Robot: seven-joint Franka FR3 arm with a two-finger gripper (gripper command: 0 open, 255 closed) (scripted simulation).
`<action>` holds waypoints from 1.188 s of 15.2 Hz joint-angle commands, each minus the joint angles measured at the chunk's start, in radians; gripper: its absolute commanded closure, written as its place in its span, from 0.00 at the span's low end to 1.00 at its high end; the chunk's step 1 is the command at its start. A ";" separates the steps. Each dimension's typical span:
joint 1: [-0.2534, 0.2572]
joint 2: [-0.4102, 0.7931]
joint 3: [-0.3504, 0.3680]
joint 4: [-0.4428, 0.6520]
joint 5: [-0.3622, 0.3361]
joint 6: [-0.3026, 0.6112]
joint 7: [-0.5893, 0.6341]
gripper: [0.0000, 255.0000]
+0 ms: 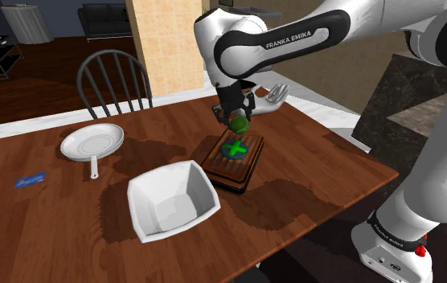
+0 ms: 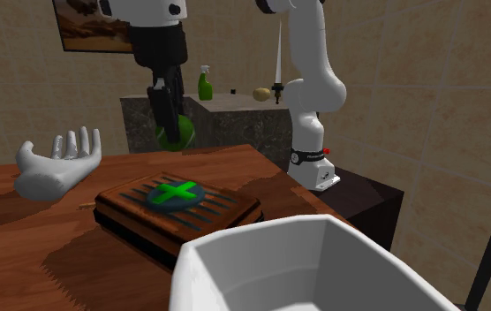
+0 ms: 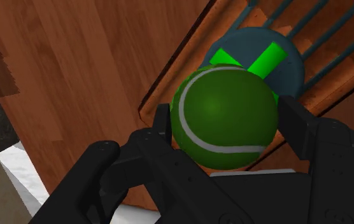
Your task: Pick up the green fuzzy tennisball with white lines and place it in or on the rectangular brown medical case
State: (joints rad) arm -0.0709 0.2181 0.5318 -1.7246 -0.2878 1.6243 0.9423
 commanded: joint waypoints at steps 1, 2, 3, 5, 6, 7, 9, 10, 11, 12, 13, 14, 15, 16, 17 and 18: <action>0.005 0.033 -0.004 0.021 -0.016 0.006 0.006 1.00; 0.005 0.036 -0.004 0.011 -0.018 0.018 0.009 1.00; 0.005 0.039 -0.005 0.002 -0.020 0.030 0.012 1.00; 0.005 0.046 -0.007 -0.016 -0.024 0.053 0.018 1.00; 0.005 0.050 -0.007 -0.025 -0.027 0.065 0.022 1.00; 0.005 0.054 -0.008 -0.034 -0.029 0.076 0.025 1.00; 0.005 0.062 -0.010 -0.050 -0.034 0.099 0.032 1.00; 0.005 0.067 -0.011 -0.058 -0.037 0.110 0.036 1.00; 0.005 0.072 -0.012 -0.065 -0.040 0.122 0.040 1.00; 0.006 0.077 -0.013 -0.072 -0.044 0.133 0.043 1.00; 0.007 0.085 -0.014 -0.083 -0.049 0.150 0.049 1.00; 0.007 0.085 -0.014 -0.083 -0.049 0.150 0.049 1.00; 0.007 0.085 -0.014 -0.083 -0.049 0.150 0.049 1.00; 0.007 0.085 -0.014 -0.083 -0.049 0.150 0.049 1.00; 0.007 0.085 -0.014 -0.083 -0.049 0.150 0.049 1.00; 0.007 0.085 -0.014 -0.083 -0.049 0.150 0.049 1.00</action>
State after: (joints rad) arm -0.0643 0.3030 0.5174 -1.8075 -0.3363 1.7732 0.9914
